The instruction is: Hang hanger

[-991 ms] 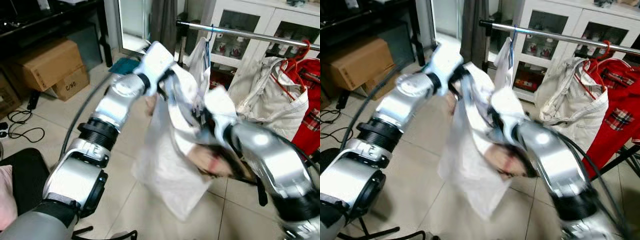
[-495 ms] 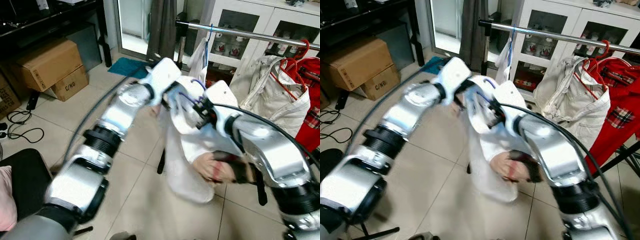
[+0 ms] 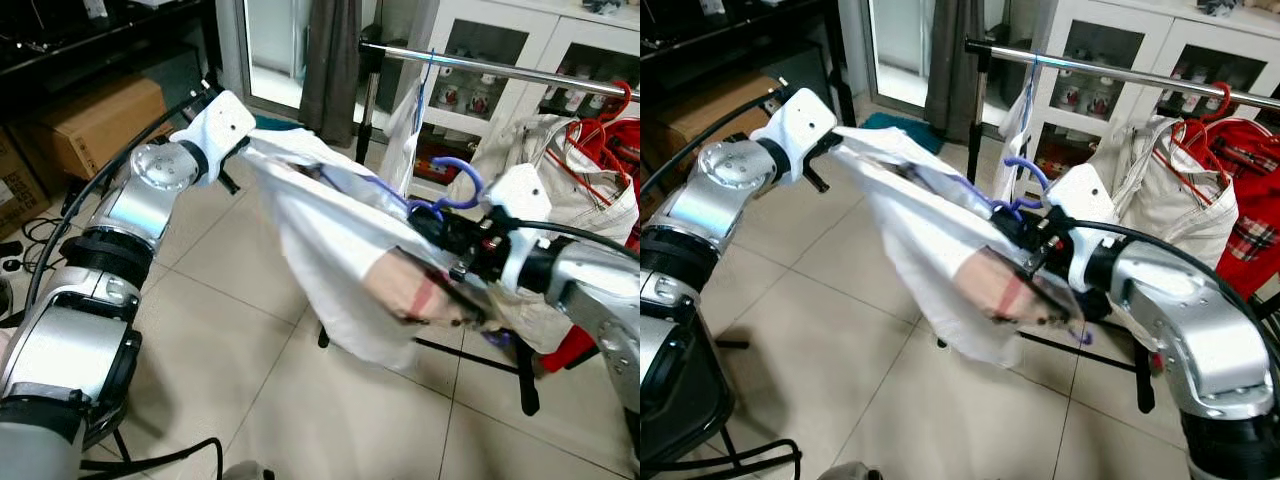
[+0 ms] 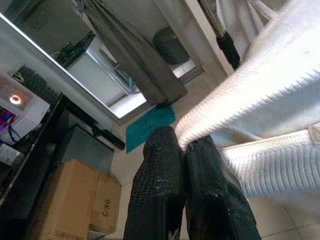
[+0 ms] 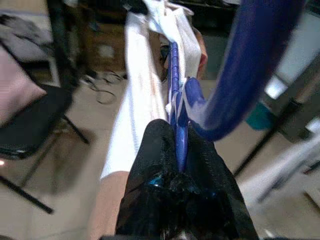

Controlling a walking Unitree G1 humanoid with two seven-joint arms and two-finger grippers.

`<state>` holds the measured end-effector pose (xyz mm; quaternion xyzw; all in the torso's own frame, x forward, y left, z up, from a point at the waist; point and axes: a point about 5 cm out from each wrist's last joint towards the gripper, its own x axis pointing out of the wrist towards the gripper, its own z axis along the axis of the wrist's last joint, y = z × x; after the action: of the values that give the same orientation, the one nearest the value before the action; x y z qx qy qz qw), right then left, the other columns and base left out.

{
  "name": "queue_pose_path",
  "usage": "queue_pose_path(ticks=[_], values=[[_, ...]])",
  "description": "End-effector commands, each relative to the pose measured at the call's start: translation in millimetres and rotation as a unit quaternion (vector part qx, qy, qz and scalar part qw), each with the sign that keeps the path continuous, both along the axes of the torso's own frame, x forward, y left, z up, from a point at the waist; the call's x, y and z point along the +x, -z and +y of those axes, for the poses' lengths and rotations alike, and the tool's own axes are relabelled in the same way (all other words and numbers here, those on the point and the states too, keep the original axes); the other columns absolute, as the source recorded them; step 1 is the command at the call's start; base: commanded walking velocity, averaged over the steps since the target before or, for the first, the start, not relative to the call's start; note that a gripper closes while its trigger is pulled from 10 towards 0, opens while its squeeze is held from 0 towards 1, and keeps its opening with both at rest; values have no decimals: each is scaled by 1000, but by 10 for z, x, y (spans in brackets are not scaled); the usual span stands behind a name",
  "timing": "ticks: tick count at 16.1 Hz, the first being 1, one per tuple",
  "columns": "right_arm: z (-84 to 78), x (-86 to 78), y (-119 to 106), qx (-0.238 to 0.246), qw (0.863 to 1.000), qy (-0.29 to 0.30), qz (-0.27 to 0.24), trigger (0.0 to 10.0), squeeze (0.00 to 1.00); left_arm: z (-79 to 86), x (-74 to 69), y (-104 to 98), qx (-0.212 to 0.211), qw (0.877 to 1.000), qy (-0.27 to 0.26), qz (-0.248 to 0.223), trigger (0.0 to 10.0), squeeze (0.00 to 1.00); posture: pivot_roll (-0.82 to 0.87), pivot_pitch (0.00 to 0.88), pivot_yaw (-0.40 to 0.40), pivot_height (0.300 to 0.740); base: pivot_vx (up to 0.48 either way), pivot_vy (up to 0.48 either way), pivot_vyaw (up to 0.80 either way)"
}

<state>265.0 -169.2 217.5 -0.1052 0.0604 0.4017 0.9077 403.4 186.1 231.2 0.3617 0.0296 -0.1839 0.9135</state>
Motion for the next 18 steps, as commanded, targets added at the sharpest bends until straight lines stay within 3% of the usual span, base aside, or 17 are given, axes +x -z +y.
queue_pose_path(ticks=[1, 2, 3, 4, 6, 7, 9, 12, 13, 15, 17, 18], values=[[-130, -65, -49, -11, 1000, 3, -1, 0, 0, 314, 3, -37, -34, 996, -81, -12, 0, 0, -42, 0, -16, 740, 0, 0, 0], [-78, -103, 44, -59, 998, -18, 11, 0, 0, 214, 18, -51, -61, 996, -67, -19, 0, 0, -45, 0, -16, 740, 0, 0, 0], [-91, -97, 210, -142, 990, -9, 22, 0, 0, 69, 37, -123, -97, 994, -37, -30, 0, 0, -44, 0, -17, 740, 0, 0, 0], [-103, -43, 297, -177, 984, 18, 22, 0, 0, -82, 44, -189, -133, 991, -1, -29, 0, 0, -47, 0, -14, 740, 0, 0, 0], [-80, 42, 327, -178, 982, 57, 18, 0, 0, -257, 39, -246, -165, 985, 41, -20, 0, 0, -48, 0, -13, 740, 0, 0, 0], [23, 119, 324, -172, 982, 79, 11, 0, 0, -535, 8, -298, -196, 975, 105, 2, 0, 0, -48, 0, -13, 740, 0, 0, 0], [81, 139, 332, -185, 979, 84, 8, 0, 0, -752, -38, -329, -218, 963, 157, 20, 0, 0, -48, 0, -13, 740, 0, 0, 0], [80, 160, 388, -211, 973, 94, 13, 0, 0, -821, -58, -339, -222, 959, 173, 26, 0, 0, -53, 0, -8, 740, 0, 0, 0], [137, 176, 359, -187, 978, 91, 9, 0, 0, -825, -54, -305, -200, 965, 166, 26, 0, 0, -50, 0, -10, 740, 0, 0, 0], [199, 158, 227, -132, 989, 58, -15, 0, 0, -595, 39, -219, -109, 991, 80, -4, 0, 0, -47, 0, -14, 740, 0, 0, 0], [179, 96, 145, -100, 994, 29, -25, 0, 0, -411, 69, -208, -71, 997, 39, -14, 0, 0, -47, 0, -12, 740, 0, 0, 0], [88, -11, 103, -91, 996, -7, -23, 0, 0, -140, 89, -226, -48, 998, -14, -25, 0, 0, -49, 0, -11, 740, 0, 0, 0]])
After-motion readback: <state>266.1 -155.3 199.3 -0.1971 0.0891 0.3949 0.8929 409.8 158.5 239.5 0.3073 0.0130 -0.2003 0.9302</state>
